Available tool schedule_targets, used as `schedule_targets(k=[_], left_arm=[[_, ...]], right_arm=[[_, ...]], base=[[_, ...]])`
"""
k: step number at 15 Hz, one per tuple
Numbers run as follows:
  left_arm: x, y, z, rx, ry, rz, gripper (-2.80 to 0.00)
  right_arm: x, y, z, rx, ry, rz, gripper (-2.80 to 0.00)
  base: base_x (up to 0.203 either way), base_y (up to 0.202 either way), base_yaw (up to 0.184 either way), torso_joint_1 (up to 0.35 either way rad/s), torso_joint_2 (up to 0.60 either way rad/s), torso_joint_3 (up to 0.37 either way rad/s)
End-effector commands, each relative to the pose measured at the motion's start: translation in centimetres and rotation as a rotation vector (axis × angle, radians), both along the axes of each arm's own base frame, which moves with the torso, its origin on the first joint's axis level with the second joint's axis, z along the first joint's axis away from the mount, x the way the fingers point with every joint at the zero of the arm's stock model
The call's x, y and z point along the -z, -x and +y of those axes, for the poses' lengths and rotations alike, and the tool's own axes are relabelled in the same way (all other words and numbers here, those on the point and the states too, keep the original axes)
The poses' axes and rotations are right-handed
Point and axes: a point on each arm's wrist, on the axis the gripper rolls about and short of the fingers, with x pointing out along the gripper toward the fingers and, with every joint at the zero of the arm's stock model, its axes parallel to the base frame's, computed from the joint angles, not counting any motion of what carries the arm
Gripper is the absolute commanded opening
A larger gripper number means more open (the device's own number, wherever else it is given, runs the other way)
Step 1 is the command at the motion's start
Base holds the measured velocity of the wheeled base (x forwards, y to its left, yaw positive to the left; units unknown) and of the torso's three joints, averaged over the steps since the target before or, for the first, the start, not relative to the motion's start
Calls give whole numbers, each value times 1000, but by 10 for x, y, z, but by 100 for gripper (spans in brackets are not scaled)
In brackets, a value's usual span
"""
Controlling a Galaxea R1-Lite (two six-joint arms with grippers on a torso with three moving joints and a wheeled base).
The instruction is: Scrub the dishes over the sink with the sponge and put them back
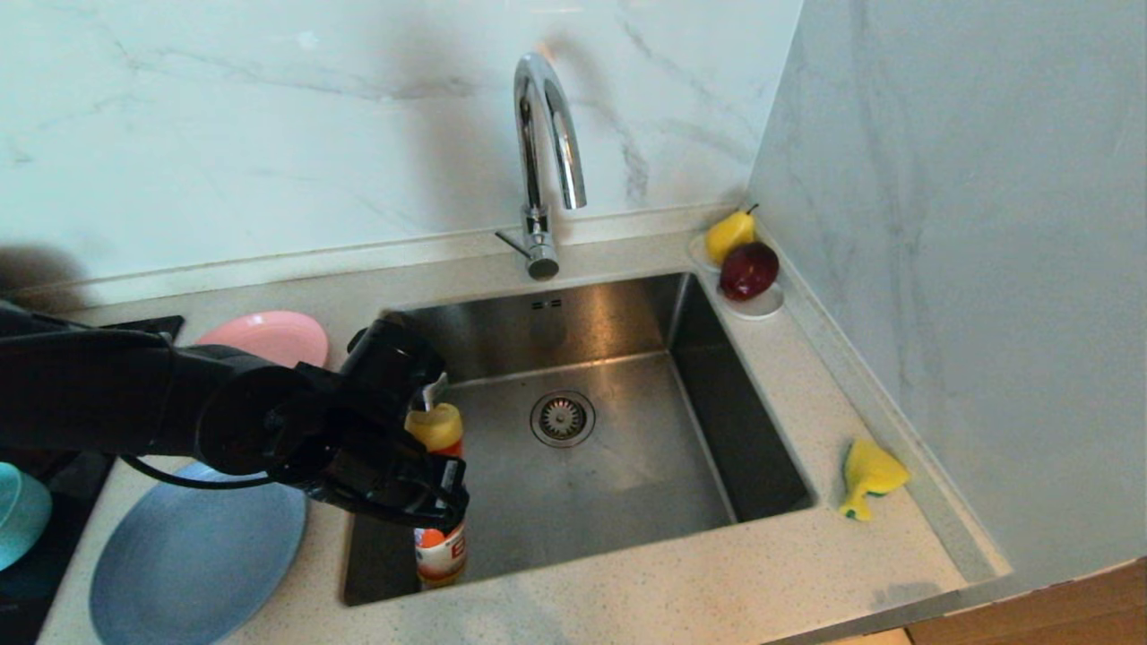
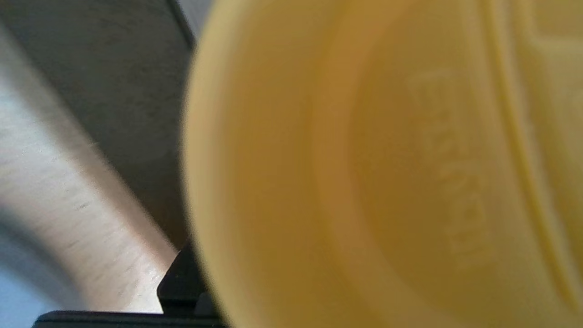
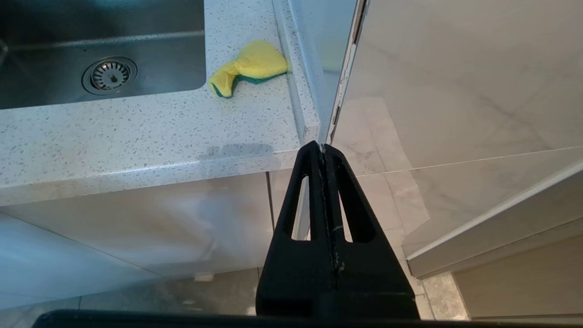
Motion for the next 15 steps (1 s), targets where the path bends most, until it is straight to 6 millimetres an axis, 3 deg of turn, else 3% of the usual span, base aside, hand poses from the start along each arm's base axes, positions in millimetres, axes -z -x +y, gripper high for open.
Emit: schedule_targets(k=[1,4,9,15], left_arm=[[21,-9,-5,2,-23,48,-280],[40,-23,-10,-9,-26,42,-280],[92,-43,-18,-32,-68,78,-280],[95,-71,-26,-134,-103,-146,-280]], right_arm=[[0,0,0,-1,0,-1,-280],[0,0,0,-1,0,-1,-280],[0,0,0,-1,0,-1,-280],[0,0,0,-1,0,1,-280]], base=[[0,0,0,0,0,0],[0,0,0,0,0,0],[0,0,0,0,0,0],[0,0,0,0,0,0]])
